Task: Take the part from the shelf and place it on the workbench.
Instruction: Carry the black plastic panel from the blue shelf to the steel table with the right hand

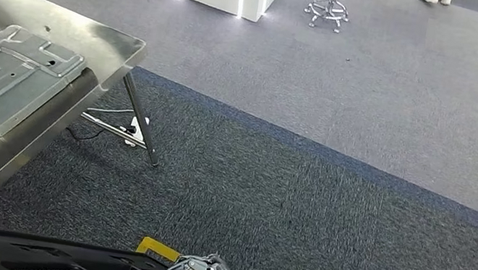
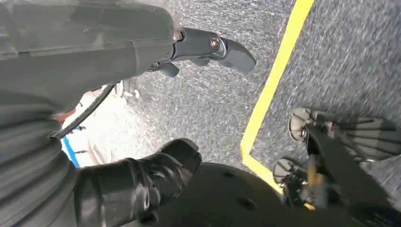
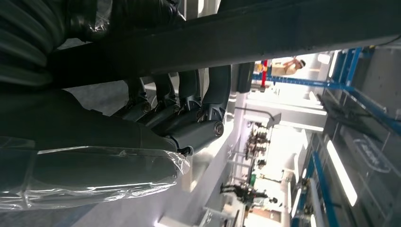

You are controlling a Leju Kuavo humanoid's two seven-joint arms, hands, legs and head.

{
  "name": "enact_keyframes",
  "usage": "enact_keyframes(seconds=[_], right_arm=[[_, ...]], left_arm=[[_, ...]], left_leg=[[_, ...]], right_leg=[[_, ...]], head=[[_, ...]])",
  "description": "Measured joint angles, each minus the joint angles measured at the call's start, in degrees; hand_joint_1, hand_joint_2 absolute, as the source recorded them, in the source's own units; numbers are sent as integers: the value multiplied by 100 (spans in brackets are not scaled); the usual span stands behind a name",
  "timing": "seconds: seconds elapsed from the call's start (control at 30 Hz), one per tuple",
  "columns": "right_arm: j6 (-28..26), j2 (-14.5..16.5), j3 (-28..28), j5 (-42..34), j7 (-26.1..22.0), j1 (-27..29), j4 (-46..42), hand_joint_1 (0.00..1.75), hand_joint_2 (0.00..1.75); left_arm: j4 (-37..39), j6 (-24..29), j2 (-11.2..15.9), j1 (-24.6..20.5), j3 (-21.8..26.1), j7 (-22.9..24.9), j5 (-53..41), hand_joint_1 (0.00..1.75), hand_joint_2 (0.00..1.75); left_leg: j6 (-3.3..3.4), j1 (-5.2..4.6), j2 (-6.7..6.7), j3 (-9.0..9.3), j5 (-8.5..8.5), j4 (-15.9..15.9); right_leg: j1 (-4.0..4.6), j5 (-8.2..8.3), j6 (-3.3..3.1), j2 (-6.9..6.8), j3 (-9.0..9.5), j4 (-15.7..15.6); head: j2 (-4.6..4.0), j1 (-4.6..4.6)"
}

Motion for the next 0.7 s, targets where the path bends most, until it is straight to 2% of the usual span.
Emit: enact_keyframes(seconds=[0.03, 0.1, 0.13, 0.17, 0.2, 0.23, 0.27, 0.3, 0.33, 0.37, 0.4, 0.43, 0.47, 0.5, 0.53, 0.6, 0.63, 0.7], right_arm=[[19, 29, 0, -1, 0, -24, 21, 175, 175], [46, 76, 0, -3, 0, -73, 62, 175, 175], [53, 93, 0, -4, 0, -101, 83, 175, 175], [60, 109, 0, -7, -2, -130, 103, 175, 175], [68, 122, 0, -10, -5, -154, 124, 175, 175], [82, 131, 0, -13, -5, -173, 154, 175, 175], [100, 139, 0, -17, -5, -186, 189, 175, 175], [118, 146, 0, -18, -3, -196, 226, 175, 175], [133, 152, 0, -19, 0, -208, 265, 175, 175], [143, 160, 0, -20, -1, -223, 298, 175, 175], [147, 168, 0, -21, -1, -239, 324, 175, 175], [149, 178, 0, -25, -2, -256, 347, 175, 175], [148, 190, 0, -29, -2, -271, 366, 175, 175], [148, 198, 0, -33, -2, -282, 381, 175, 175], [148, 206, 0, -39, -3, -291, 393, 175, 175], [149, 226, 0, -47, -3, -306, 406, 175, 175], [150, 239, 0, -51, -3, -319, 412, 175, 175], [155, 265, 0, -59, -8, -344, 420, 175, 175]], left_arm=[[1, -1, 10, -2, 0, 0, 6, 0, 175], [2, -1, 31, 8, 0, -1, 20, 0, 175], [2, -1, 39, 16, 0, -1, 31, 0, 175], [2, -1, 46, 18, 0, -2, 44, 0, 175], [2, -2, 51, 13, 0, -3, 61, 0, 175], [2, -3, 56, 6, 0, -4, 78, 0, 175], [2, -6, 61, -1, 0, -7, 91, 0, 175], [2, -9, 66, -7, 0, -11, 102, 0, 175], [2, -12, 71, -8, 0, -14, 106, 0, 175], [2, -14, 76, -8, 0, -19, 107, 0, 175], [2, -16, 81, -8, 0, -22, 107, 0, 175], [2, -18, 83, -7, 0, -26, 107, 0, 175], [2, -18, 85, -12, 0, -31, 107, 0, 175], [2, -18, 86, -17, 0, -34, 107, 0, 175], [2, -18, 88, -17, 0, -38, 108, 0, 175], [2, -18, 99, -6, 0, -43, 109, 0, 175], [2, -18, 107, 3, 0, -44, 109, 0, 175], [2, -19, 123, 2, 0, -45, 110, 0, 175]], left_leg=[[40, -20, 10, 16, -10, -60], [106, -8, -110, 17, 8, -96], [137, 6, -170, 39, 22, -133], [171, 22, -225, 62, 39, -169], [201, 35, -280, 88, 52, -194], [219, 28, -337, 90, 54, -201], [236, 22, -399, 88, 53, -198], [244, 15, -472, 88, 50, -193], [247, 10, -550, 92, 44, -184], [245, 6, -633, 98, 37, -170], [236, 6, -716, 106, 27, -151], [224, 10, -791, 107, 14, -131], [206, 7, -861, 100, 1, -104], [180, 7, -919, 83, -7, -88], [152, 12, -970, 63, -8, -82], [78, 28, -1062, 34, 0, -89], [47, 30, -1010, 19, -21, -55], [-6, 25, -735, -131, -217, 273]], right_leg=[[13, -10, 30, -47, 14, -10], [22, -27, 95, -114, 54, -45], [15, -66, 127, -56, 65, -22], [7, -161, 149, 65, 23, 103], [-3, -306, 161, 224, -86, 348], [-10, -483, 159, 381, -264, 710], [-11, -641, 154, 476, -479, 1112], [-10, -713, 151, 520, -659, 1419], [-10, -671, 145, 540, -760, 1546], [-10, -510, 135, 557, -752, 1438], [-11, -266, 118, 605, -641, 1123], [-14, -47, 96, 718, -492, 735], [-17, 106, 83, 831, -360, 392], [-16, 181, 73, 917, -275, 167], [-9, 182, 67, 958, -245, 78], [1, 193, 35, 860, -222, 36], [-5, 207, 6, 801, -193, 5], [-28, 227, -65, 653, -133, -62]], head=[[0, 1], [0, 2], [0, 5], [0, 8], [0, 11], [0, 13], [0, 14], [0, 14], [0, 14], [0, 14], [0, 14], [0, 15], [0, 14], [0, 14], [0, 13], [0, 12], [0, 10], [0, -9]])
